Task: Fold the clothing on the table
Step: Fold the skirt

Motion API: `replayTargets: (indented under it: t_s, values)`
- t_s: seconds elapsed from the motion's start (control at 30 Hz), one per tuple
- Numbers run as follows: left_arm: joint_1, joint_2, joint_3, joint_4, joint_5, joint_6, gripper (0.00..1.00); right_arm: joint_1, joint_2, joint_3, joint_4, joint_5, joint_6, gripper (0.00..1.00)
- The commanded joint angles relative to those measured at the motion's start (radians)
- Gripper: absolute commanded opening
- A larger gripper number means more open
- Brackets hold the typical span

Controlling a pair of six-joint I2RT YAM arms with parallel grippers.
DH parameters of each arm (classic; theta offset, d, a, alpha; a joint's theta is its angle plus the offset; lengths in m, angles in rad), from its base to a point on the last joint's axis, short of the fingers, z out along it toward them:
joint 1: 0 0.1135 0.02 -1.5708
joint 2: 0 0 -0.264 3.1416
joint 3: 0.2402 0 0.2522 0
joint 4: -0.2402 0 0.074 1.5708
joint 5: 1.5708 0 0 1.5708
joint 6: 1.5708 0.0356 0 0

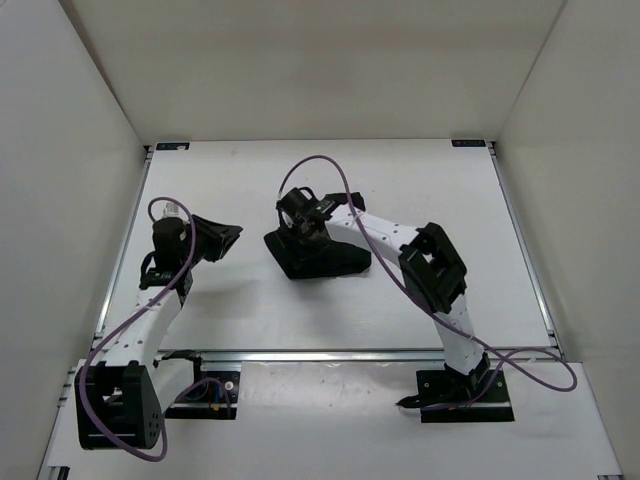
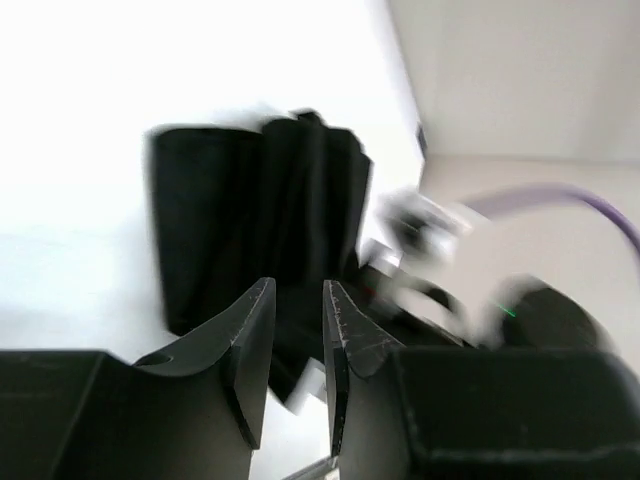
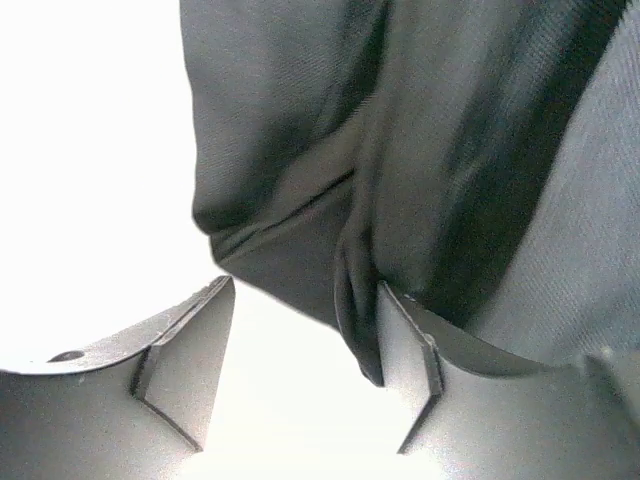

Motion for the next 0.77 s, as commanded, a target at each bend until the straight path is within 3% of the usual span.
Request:
replayTargets:
  t_s: [0.0, 0.27, 0.73]
  values:
    - [0.056, -0.030, -0.028, -0.008, 0.014, -0.012, 0.36, 0.001, -0.196, -0.034, 0.029, -0.079, -0.015, 0.56]
    - [0.106, -0.035, -0.031, -0.012, 0.054, -0.010, 0.37, -0.063, -0.448, -0.284, 0.126, -0.148, 0.000, 0.60]
    - [0.096, -0.022, -0.043, -0.011, 0.060, -0.001, 0.38, -0.145, -0.446, -0.246, 0.041, -0.104, -0.013, 0.58]
